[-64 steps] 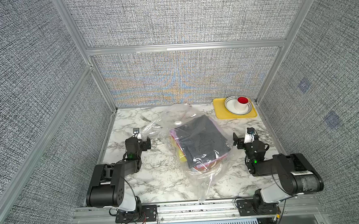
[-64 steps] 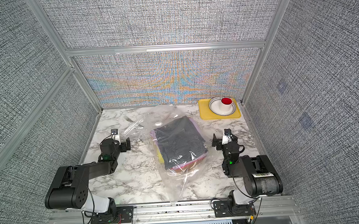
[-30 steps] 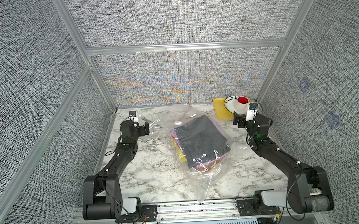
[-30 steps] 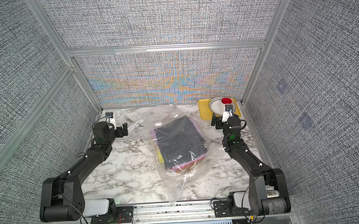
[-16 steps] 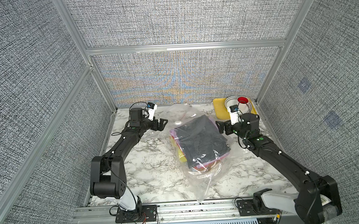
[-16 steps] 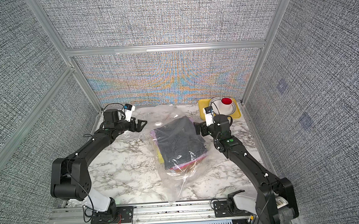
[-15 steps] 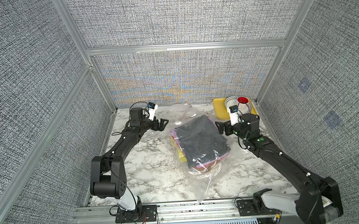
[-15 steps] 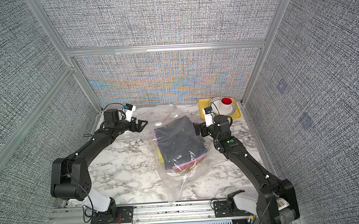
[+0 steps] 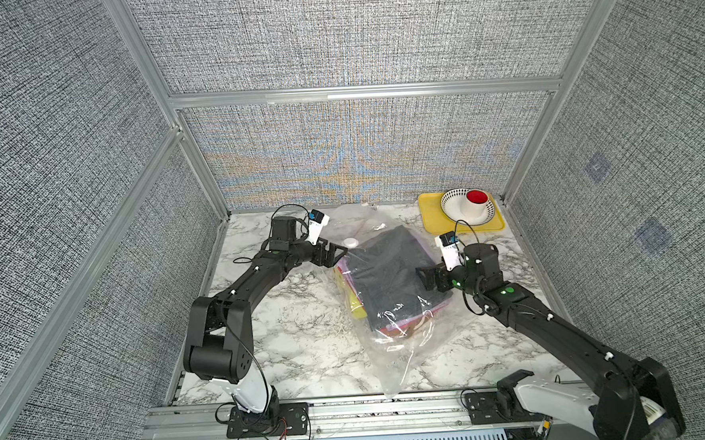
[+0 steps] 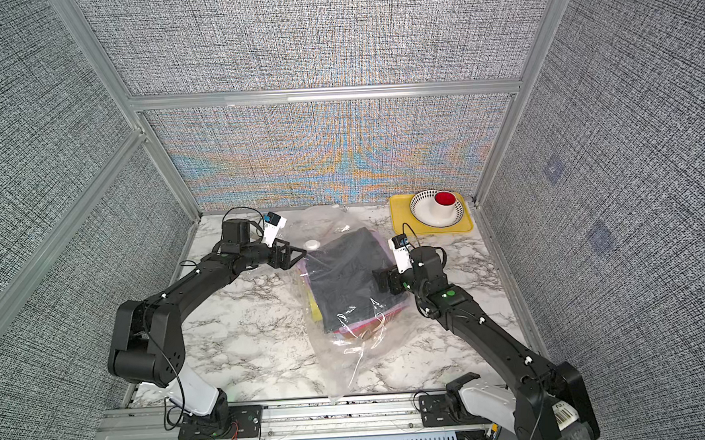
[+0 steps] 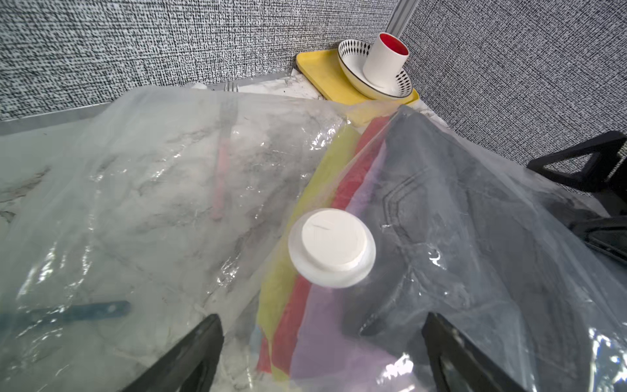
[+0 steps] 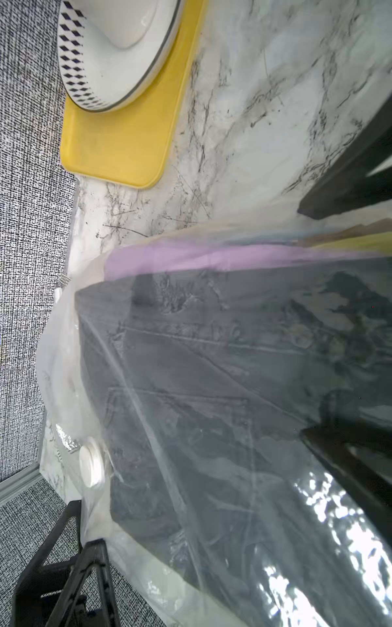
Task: Take the trousers out of the vacuum bag
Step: Adjust the vacuum bag at the center of the board.
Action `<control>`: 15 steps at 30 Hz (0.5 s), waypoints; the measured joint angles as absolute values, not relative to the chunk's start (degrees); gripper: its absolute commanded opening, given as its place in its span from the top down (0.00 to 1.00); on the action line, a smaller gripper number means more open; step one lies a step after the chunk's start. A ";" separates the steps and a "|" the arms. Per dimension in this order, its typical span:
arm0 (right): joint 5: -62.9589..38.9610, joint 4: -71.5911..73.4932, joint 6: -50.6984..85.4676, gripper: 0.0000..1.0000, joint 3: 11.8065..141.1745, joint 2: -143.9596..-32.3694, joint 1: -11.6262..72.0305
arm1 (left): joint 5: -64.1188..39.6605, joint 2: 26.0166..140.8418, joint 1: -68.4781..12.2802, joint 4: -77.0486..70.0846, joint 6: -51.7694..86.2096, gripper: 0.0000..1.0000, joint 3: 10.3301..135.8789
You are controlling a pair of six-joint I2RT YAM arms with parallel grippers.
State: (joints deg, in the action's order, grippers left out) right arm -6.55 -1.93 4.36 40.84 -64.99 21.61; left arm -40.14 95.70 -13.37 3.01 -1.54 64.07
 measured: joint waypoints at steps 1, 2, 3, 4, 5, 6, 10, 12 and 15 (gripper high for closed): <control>-6.39 -1.91 4.82 0.02 40.84 -65.34 21.78 | -40.18 95.94 -13.37 3.11 -1.54 0.11 64.07; -6.17 -1.89 5.26 0.02 40.84 -65.73 21.85 | -40.21 96.23 -13.34 3.20 -1.52 0.13 64.05; -6.00 -1.91 5.69 0.02 40.84 -66.11 22.00 | -40.21 96.38 -13.34 3.31 -1.48 0.15 64.05; -5.80 -1.89 5.93 0.02 40.84 -66.46 22.13 | -40.21 96.42 -13.34 3.36 -1.45 0.17 63.96; -5.76 -1.87 6.33 0.02 40.84 -66.83 22.20 | -40.23 96.42 -13.37 3.40 -1.39 0.19 63.86; -5.72 -1.87 6.63 0.04 40.84 -67.07 22.39 | -40.23 96.42 -13.37 3.40 -1.19 0.22 63.70; -6.07 -1.61 7.40 0.20 40.77 -67.40 22.81 | -40.25 96.42 -13.41 3.55 -0.69 0.35 62.96; -6.85 -1.39 7.57 0.31 40.75 -67.51 22.92 | -40.27 96.42 -13.41 4.10 0.03 0.42 62.85; -7.70 -1.13 7.75 0.50 40.91 -67.64 22.96 | -40.47 96.42 -13.41 4.54 0.34 0.66 62.76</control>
